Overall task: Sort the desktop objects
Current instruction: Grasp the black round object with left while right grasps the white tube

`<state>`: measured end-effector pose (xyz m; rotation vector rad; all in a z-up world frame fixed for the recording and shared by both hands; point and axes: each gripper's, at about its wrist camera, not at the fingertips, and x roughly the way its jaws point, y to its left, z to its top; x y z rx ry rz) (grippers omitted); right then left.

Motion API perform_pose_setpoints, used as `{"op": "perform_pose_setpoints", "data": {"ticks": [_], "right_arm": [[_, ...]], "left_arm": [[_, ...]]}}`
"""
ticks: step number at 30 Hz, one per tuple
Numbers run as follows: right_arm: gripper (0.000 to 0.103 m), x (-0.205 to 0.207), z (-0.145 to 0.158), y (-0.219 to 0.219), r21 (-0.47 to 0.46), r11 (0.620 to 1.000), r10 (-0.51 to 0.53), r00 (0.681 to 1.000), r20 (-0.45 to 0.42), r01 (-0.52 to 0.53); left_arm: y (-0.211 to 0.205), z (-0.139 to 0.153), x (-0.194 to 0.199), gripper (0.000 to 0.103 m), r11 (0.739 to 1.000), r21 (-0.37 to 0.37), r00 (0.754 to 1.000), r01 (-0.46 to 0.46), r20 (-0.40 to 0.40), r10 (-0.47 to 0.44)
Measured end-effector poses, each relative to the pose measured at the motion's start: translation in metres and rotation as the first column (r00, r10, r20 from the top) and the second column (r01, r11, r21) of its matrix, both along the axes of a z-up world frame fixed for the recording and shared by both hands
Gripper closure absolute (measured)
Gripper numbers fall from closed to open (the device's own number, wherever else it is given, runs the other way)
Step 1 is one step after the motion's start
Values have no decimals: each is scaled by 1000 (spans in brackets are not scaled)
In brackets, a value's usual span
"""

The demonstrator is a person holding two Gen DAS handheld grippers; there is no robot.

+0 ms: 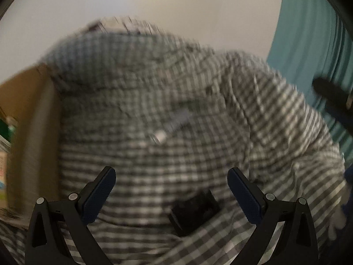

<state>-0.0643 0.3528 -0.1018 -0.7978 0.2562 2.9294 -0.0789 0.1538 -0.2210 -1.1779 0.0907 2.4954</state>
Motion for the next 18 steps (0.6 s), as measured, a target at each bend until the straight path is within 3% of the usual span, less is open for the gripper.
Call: {"op": "perform_pose_setpoints", "data": {"ticks": [4,8,11,14,18], "right_arm": [[0,-11,-8,7,-28,1000,-10,999,34,11],[0,-22,-14,9,-43,999,-1,998,64,4],[0,-36,-20,8,-53,999,12,996,92,-7],[0,-51,-27,5,-52,998,29,991,127,-23],[2,-72,-31,-5,-46,998,60,985,165,-53]], "left_arm": [[20,-32,-6,0,999,-17,992,40,122,-38],[36,-69,-16,0,997,-54,965,56,258,-40],[38,-85,-17,23,996,-32,941,79,333,-64],[31,-82,-14,29,997,6,945,71,320,-69],[16,-66,-5,29,999,24,967,39,250,-43]]}}
